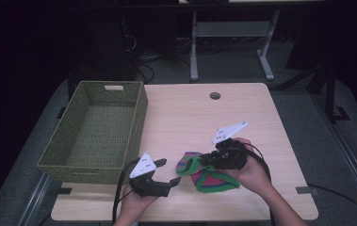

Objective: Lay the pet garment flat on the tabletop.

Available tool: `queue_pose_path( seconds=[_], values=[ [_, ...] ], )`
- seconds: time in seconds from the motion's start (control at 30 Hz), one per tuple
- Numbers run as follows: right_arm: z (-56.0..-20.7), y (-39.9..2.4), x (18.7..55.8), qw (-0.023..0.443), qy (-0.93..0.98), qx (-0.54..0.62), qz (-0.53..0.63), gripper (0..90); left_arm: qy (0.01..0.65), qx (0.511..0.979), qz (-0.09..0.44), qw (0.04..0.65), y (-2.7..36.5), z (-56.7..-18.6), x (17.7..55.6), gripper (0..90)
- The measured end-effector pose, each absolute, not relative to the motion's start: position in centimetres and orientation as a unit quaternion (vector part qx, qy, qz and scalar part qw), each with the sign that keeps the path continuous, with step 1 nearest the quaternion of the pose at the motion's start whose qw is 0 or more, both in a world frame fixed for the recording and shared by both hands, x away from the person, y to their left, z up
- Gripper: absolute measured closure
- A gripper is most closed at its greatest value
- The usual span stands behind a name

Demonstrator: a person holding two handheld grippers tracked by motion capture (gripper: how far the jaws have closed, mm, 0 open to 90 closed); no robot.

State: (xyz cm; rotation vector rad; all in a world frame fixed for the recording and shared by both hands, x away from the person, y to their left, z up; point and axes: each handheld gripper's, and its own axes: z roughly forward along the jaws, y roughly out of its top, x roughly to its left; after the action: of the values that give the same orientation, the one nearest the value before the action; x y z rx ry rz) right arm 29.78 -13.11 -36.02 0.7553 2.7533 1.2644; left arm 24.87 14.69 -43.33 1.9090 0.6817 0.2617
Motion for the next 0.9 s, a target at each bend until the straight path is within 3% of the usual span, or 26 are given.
queue_pose_path(
  seconds=[0.37,0.9],
  values=[
    [-34.6,-15.3,30.1,0.013,0.862,0.256,0.438,81.8,0.263,0.804,0.105,0.523,13.7,-43.2,24.6,22.3],
    [-33.8,-16.4,30.2,0.010,0.852,0.261,0.453,82.1,0.260,0.828,0.090,0.489,12.5,-44.7,26.6,34.5]
  ],
)
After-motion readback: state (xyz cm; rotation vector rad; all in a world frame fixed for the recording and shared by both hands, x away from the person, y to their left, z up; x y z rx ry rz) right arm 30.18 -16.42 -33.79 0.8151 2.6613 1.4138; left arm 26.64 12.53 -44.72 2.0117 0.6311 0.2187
